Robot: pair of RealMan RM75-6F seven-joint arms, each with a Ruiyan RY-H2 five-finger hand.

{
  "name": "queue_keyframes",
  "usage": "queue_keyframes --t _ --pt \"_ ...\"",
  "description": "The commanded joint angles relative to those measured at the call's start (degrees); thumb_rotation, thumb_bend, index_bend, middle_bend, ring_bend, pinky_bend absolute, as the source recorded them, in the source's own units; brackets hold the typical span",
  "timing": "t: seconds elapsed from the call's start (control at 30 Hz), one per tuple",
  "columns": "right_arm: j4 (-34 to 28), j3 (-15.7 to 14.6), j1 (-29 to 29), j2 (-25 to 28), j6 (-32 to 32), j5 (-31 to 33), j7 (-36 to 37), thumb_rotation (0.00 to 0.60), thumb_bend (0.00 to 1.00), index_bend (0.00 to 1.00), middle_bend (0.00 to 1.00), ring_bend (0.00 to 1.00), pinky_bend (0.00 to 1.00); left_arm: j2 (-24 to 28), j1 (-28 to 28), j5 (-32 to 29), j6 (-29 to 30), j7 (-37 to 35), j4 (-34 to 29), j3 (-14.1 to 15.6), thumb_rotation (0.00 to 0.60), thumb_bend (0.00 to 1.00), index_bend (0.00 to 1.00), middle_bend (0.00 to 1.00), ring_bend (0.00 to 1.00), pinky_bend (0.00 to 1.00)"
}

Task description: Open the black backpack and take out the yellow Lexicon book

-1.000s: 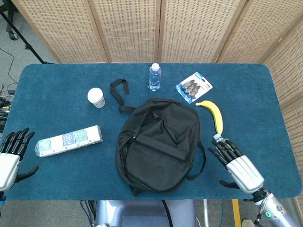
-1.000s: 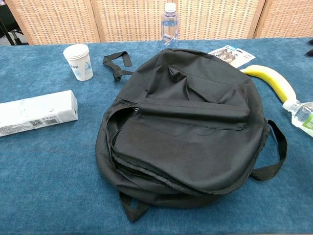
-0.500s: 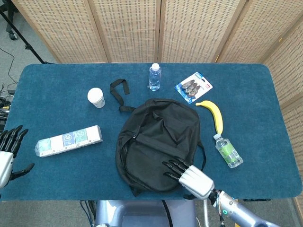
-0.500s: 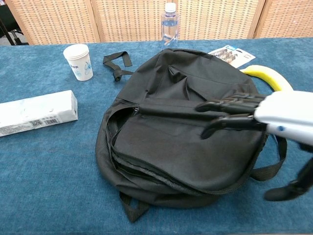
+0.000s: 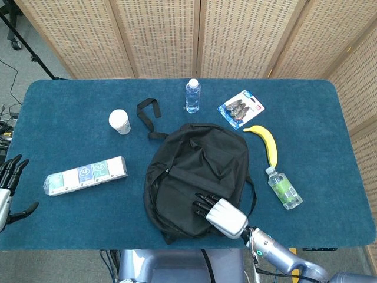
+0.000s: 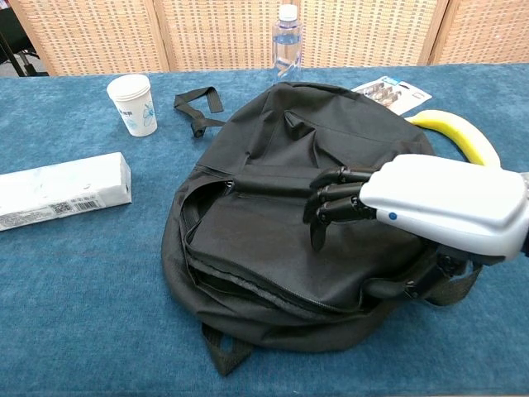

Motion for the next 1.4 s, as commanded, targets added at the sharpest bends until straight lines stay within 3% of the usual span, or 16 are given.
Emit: queue_keyframes --t 0.03,0.27,0.43,0.57,0.77,1.0,1.13,1.4 --pt "0.7 0.2 0.3 -0.8 0.6 0.4 0.6 0.6 0.43 0.48 0.4 0.29 0.46 0.0 0.0 -0.1 0.0 0.0 0.0 0.0 0.6 0.18 0.0 0.0 0.0 0.0" --pt "4.9 1.3 -0.2 -5.6 8.0 1.3 9.7 0.6 0.52 0.66 0.57 0.46 0.57 -0.1 0.0 0.0 -0.2 0.3 0.1 0.1 0.6 0.18 0.0 0.0 0.0 0.0" --pt "4.6 4.7 -1.0 -9.8 9.6 8.9 13.9 0.6 0.52 0.7 0.62 0.5 0.58 -0.2 -0.1 1.1 -0.1 0.6 -0.3 0.4 0.6 0.18 0.0 0.0 0.0 0.0" --pt "1.7 8.5 -0.6 -11.3 7.7 17.5 11.5 0.6 0.52 0.7 0.62 0.5 0.58 -0.6 -0.9 3.9 -0.2 -0.2 0.5 1.0 0.6 0.18 0.0 0.0 0.0 0.0" --pt "-3.3 16.4 1.8 -12.1 4.7 35.6 5.4 0.6 0.52 0.71 0.62 0.5 0.58 -2.4 -6.0 12.7 -2.8 -4.8 5.6 1.9 0.6 0.18 0.0 0.0 0.0 0.0" --pt "-6.6 22.6 4.8 -12.8 6.1 53.6 0.2 0.6 0.52 0.71 0.63 0.5 0.58 -4.6 -12.5 20.9 -7.3 -7.0 8.5 3.7 0.6 0.2 0.0 0.0 0.0 0.0" --pt "-7.3 24.3 6.4 -12.7 6.6 60.2 -1.1 0.6 0.52 0.71 0.63 0.5 0.58 -6.4 -15.3 23.4 -9.0 -7.7 9.0 4.3 0.6 0.22 0.0 0.0 0.0 0.0" --pt "-8.0 25.4 8.2 -11.9 7.0 65.9 -1.6 0.6 0.53 0.71 0.63 0.5 0.58 -10.1 -20.0 26.6 -12.9 -8.7 9.3 5.6 0.6 0.25 0.0 0.0 0.0 0.0"
